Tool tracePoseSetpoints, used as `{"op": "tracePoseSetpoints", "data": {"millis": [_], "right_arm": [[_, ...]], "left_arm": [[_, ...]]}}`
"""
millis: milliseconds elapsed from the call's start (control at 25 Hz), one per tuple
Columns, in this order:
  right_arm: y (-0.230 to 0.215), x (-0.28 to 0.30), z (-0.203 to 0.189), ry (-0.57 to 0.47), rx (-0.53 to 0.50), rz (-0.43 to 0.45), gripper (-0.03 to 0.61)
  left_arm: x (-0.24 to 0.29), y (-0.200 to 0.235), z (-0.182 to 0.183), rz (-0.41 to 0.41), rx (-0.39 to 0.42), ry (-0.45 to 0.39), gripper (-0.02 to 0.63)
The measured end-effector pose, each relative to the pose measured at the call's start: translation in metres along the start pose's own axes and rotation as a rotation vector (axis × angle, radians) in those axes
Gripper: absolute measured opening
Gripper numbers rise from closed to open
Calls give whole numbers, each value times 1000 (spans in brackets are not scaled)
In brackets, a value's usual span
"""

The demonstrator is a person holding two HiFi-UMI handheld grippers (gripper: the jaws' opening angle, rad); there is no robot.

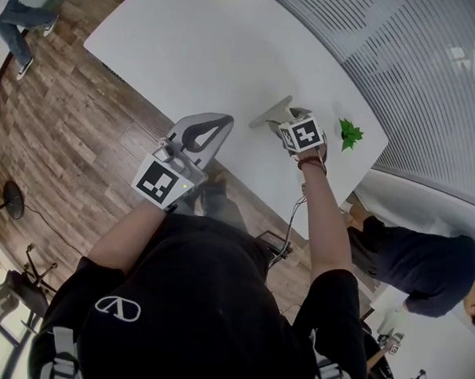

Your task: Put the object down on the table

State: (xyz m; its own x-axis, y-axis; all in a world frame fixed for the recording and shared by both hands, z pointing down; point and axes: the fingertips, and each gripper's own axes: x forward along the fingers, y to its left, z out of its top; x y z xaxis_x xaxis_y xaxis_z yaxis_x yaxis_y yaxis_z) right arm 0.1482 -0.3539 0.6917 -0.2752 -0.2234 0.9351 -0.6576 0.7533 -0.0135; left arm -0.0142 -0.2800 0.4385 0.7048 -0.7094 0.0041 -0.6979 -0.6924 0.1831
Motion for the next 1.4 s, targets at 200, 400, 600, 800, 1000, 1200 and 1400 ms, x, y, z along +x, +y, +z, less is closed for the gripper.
{"op": "tracePoseSetpoints", "data": {"millis": [200,400,600,800,1000,1200,1400], "right_arm": [[18,-78,38,-298,12,-94,208],[35,-177,69,-578,22,-259,82],[53,-276,77,-823,71,-408,37],[76,-359,66,-1004,99,-529,9],[97,-405,47,-1116,159,-568,9],[111,-432,23,-1206,219,-624,9],[116,-447,12,-1256,219,-659,12]], "left_arm": [[5,-4,9,-21,25,-16,5],[8,-16,37,-63,49,-48,5],[4,-28,69,-107,66,-88,5],[-2,-39,99,-140,82,-124,5],[-4,-49,123,-163,91,-155,5],[-8,-63,145,-174,120,-183,5],[-16,-79,167,-187,148,-219,5]]}}
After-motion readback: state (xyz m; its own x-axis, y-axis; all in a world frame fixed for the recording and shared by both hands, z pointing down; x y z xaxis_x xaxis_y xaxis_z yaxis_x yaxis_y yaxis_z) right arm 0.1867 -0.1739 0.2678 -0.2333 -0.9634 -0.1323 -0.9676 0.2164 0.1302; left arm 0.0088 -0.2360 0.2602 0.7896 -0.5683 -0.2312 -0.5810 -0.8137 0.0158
